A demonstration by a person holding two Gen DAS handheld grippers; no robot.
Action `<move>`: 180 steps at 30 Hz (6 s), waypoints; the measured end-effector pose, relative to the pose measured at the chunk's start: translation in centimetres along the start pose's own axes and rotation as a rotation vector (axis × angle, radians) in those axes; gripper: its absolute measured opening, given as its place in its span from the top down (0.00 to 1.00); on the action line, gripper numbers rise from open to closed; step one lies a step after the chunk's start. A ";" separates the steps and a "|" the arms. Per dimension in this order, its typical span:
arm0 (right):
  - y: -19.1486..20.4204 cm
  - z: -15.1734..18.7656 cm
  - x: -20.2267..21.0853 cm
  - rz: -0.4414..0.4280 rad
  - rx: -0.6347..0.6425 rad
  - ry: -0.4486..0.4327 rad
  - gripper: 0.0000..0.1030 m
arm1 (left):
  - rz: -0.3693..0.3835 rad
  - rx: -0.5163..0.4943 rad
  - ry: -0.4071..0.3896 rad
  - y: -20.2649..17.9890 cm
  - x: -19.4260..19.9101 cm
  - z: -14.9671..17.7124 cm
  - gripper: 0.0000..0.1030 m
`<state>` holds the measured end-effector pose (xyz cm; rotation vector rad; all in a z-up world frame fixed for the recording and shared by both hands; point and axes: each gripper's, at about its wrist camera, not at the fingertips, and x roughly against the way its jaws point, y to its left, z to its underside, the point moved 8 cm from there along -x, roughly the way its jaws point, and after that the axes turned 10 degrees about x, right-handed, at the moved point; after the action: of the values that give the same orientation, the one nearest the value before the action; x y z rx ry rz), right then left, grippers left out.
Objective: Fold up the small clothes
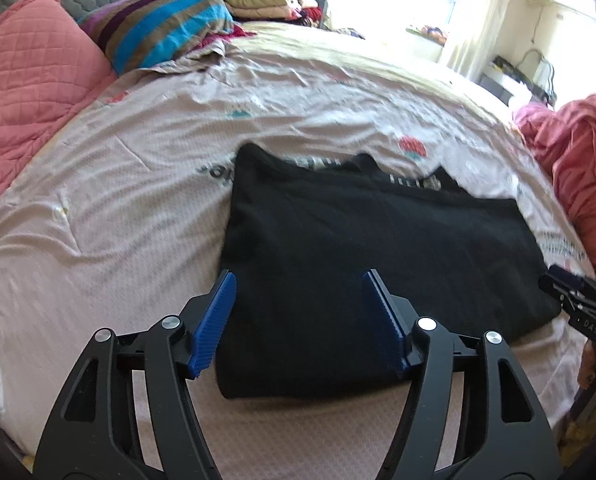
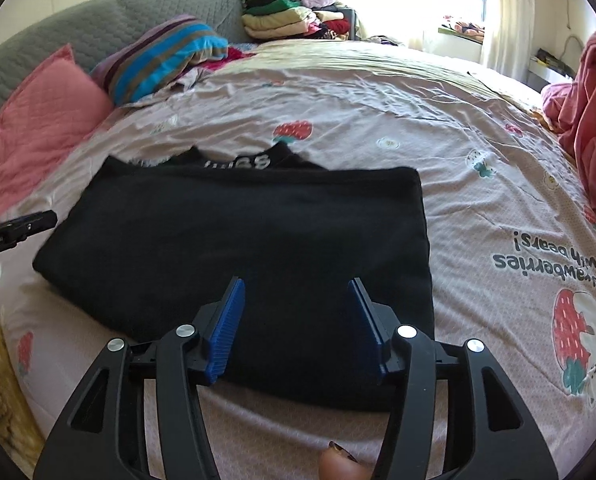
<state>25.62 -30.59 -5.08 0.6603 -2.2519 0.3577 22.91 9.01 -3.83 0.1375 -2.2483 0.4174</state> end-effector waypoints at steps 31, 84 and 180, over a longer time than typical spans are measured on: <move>0.1 5.5 -0.1 0.015 -0.064 0.120 0.39 | -0.012 -0.013 0.074 0.3 -0.3 5.0 0.35; 5.0 2.5 6.3 0.011 0.032 -0.037 0.05 | -0.008 0.012 0.015 1.2 5.3 6.3 0.09; 21.3 -6.4 -1.2 0.038 0.436 -0.275 0.85 | 0.351 0.350 0.219 0.2 -5.7 -5.6 0.52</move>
<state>18.17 -9.74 -2.67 0.9375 -2.4694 0.8367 30.67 10.92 -4.82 -0.1210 -1.9665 0.9662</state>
